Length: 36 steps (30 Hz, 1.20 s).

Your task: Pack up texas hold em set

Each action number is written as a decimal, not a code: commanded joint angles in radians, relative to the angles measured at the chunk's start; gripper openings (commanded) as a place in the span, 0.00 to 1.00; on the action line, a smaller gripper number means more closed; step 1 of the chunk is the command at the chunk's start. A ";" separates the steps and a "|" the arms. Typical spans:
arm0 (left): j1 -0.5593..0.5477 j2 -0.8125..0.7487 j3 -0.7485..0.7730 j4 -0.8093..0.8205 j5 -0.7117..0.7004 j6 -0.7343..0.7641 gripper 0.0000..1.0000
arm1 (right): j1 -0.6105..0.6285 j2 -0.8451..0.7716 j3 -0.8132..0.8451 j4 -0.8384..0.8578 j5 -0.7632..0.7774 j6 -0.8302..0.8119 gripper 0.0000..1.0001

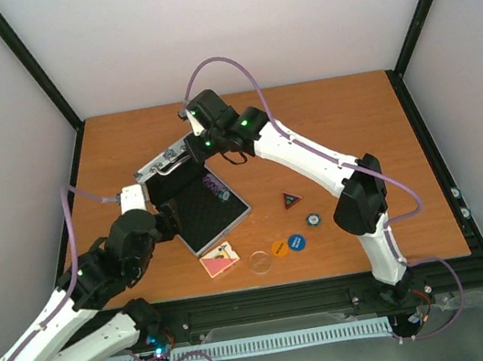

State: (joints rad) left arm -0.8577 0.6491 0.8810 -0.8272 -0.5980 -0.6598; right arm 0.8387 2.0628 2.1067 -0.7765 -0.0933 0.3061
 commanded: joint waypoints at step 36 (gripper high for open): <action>-0.007 0.459 -0.220 0.326 0.093 -0.310 0.34 | -0.070 0.174 0.235 -0.022 -0.125 -0.016 0.13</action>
State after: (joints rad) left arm -0.8577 1.0634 0.6346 -0.5327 -0.5449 -0.9127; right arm 0.7792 2.2089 2.3188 -0.7902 -0.2192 0.2958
